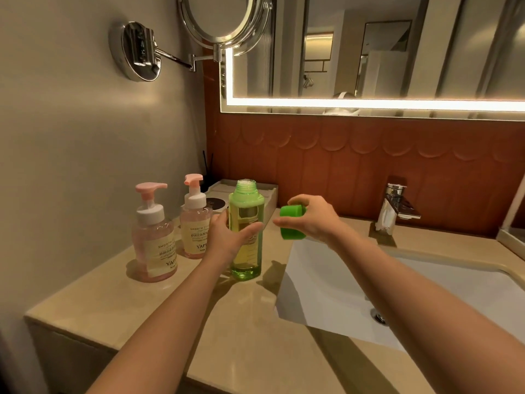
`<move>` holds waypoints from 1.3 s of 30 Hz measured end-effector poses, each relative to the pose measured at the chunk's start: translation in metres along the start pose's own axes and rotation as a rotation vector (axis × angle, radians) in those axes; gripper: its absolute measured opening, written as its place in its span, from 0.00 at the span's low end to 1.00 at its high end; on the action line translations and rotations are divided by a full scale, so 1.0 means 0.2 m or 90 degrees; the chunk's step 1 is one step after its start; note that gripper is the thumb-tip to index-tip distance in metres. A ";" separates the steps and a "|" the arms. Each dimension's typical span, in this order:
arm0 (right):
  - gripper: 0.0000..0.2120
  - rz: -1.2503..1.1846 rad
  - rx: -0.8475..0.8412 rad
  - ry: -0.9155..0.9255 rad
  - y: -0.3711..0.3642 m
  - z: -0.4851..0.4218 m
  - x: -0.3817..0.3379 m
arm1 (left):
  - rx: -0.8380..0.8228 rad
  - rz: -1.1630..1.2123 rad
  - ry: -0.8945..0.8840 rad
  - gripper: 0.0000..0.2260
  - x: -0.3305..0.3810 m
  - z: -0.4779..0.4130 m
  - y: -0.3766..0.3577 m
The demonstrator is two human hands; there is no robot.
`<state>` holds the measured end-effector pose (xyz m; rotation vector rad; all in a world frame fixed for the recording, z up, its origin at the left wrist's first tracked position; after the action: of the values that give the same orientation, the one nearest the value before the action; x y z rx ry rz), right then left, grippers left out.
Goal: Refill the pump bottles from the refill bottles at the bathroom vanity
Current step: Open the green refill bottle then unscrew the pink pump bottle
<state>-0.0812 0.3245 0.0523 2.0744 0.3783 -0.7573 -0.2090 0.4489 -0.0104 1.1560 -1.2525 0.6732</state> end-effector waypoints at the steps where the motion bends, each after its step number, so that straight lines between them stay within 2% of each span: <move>1: 0.33 0.000 0.000 -0.005 -0.03 0.01 0.02 | 0.004 -0.004 0.000 0.28 0.00 -0.01 0.00; 5: 0.29 -0.049 -0.005 -0.031 -0.15 0.04 0.12 | 0.029 -0.012 0.004 0.27 0.01 -0.08 -0.02; 11: 0.34 -0.014 0.029 -0.086 -0.34 0.07 0.27 | 0.039 -0.022 0.017 0.28 0.01 -0.15 -0.04; 17: 0.20 -0.043 -0.009 -0.069 -0.44 0.12 0.30 | 0.054 -0.036 0.023 0.32 0.02 -0.17 -0.06; 21: 0.21 0.008 -0.063 -0.041 -0.47 0.13 0.30 | 0.064 -0.021 0.029 0.36 0.00 -0.14 -0.04; 23: 0.24 0.084 -0.071 -0.012 -0.46 0.13 0.28 | 0.094 -0.002 0.025 0.33 0.00 -0.10 -0.02; 25: 0.24 0.140 -0.030 0.022 -0.43 0.12 0.24 | 0.147 -0.005 0.021 0.26 0.01 -0.04 0.02; 28: 0.16 0.168 0.041 0.100 -0.38 0.12 0.14 | 0.198 -0.038 -0.015 0.17 0.02 0.05 0.11; 32: 0.11 0.166 0.040 0.229 -0.40 0.11 -0.06 | 0.233 -0.058 -0.084 0.06 -0.02 0.15 0.29; 39: 0.07 0.090 -0.015 0.371 -0.54 -0.01 -0.48 | 0.316 -0.077 -0.089 0.04 -0.12 0.21 0.67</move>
<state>-0.2104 0.3895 0.0474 2.2459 0.5453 -0.0492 -0.3508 0.4591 0.0031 1.6978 -1.1496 0.8504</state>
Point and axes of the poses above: each hand's wrist, its own z-axis away from the middle knuckle, its own y-axis out of the back of the hand, x = y × z, the point moved 3 cm from there along -z, towards the middle knuckle, and after that the axes turned 15 degrees about y, right-handed, at the moved point
